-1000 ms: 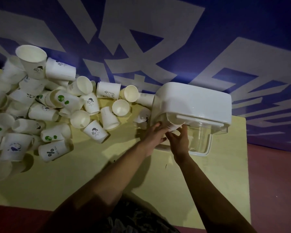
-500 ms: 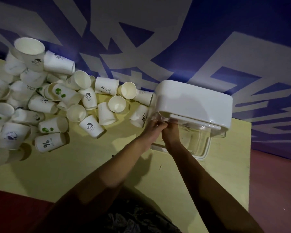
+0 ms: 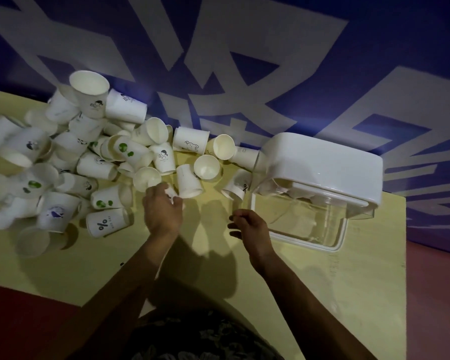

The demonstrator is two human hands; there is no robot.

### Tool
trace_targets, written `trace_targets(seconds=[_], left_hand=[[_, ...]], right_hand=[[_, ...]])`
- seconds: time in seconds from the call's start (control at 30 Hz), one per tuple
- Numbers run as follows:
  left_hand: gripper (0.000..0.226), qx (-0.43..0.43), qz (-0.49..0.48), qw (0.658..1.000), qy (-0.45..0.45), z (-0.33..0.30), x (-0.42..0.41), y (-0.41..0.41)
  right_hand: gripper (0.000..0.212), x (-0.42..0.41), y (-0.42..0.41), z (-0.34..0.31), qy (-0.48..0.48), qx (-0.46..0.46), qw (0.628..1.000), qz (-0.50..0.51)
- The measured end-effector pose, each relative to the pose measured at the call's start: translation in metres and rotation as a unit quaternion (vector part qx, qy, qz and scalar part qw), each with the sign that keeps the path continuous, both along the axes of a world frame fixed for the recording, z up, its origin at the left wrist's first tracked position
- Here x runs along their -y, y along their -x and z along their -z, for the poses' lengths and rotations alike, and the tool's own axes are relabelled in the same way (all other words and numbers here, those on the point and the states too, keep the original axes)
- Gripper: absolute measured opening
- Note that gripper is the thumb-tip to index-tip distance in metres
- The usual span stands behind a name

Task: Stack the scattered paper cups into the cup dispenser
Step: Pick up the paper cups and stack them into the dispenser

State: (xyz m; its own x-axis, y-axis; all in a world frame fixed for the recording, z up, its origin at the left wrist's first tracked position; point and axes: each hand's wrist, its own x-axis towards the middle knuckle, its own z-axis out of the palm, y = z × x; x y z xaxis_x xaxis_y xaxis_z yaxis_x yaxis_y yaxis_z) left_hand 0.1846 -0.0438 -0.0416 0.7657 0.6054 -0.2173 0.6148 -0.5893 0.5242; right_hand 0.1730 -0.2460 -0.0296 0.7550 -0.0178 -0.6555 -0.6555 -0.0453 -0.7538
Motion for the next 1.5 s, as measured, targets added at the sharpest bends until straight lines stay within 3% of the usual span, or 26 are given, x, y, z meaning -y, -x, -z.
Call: trace_targets(seconds=[0.1, 0.2, 0.33, 0.53, 0.63, 0.73, 0.9, 1.07, 1.27, 1.5], left_hand=[[0.044, -0.098, 0.02, 0.995, -0.022, 0.015, -0.035, 0.006], [0.049, -0.122, 0.051, 0.991, -0.019, 0.027, -0.053, 0.008], [0.037, -0.083, 0.073, 0.993, 0.029, 0.035, -0.068, 0.008], [0.015, -0.009, 0.131, 0.984, 0.119, 0.03, -0.08, 0.012], [0.009, 0.031, 0.152, 0.976, 0.153, 0.021, -0.082, 0.018], [0.007, 0.067, 0.175, 0.97, 0.156, 0.01, -0.076, 0.021], [0.014, 0.138, 0.219, 0.958, 0.124, -0.015, -0.049, 0.028], [0.01, 0.163, 0.269, 0.943, 0.109, -0.038, -0.003, 0.035], [0.012, 0.153, 0.347, 0.92, 0.097, -0.051, 0.072, 0.037], [0.022, 0.116, 0.458, 0.879, 0.07, -0.037, 0.17, 0.014]], right_hand=[[0.017, -0.028, -0.021, 0.007, -0.134, -0.117, 0.977, 0.114], [0.027, -0.045, -0.044, 0.013, -0.183, -0.165, 0.954, 0.173], [0.032, -0.059, -0.067, 0.023, -0.168, -0.2, 0.929, 0.263], [0.007, -0.07, -0.075, 0.028, -0.114, -0.211, 0.906, 0.349], [0.003, -0.073, -0.066, 0.028, -0.108, -0.193, 0.914, 0.339], [0.02, -0.077, -0.045, 0.022, -0.077, -0.15, 0.928, 0.332], [0.015, -0.064, 0.005, 0.006, 0.0, -0.059, 0.975, 0.214], [0.016, -0.022, 0.04, -0.014, 0.065, 0.052, 0.985, 0.151], [0.009, 0.055, 0.057, -0.025, 0.23, 0.144, 0.954, 0.125], [0.018, 0.157, 0.052, -0.018, 0.423, 0.228, 0.877, 0.033]])
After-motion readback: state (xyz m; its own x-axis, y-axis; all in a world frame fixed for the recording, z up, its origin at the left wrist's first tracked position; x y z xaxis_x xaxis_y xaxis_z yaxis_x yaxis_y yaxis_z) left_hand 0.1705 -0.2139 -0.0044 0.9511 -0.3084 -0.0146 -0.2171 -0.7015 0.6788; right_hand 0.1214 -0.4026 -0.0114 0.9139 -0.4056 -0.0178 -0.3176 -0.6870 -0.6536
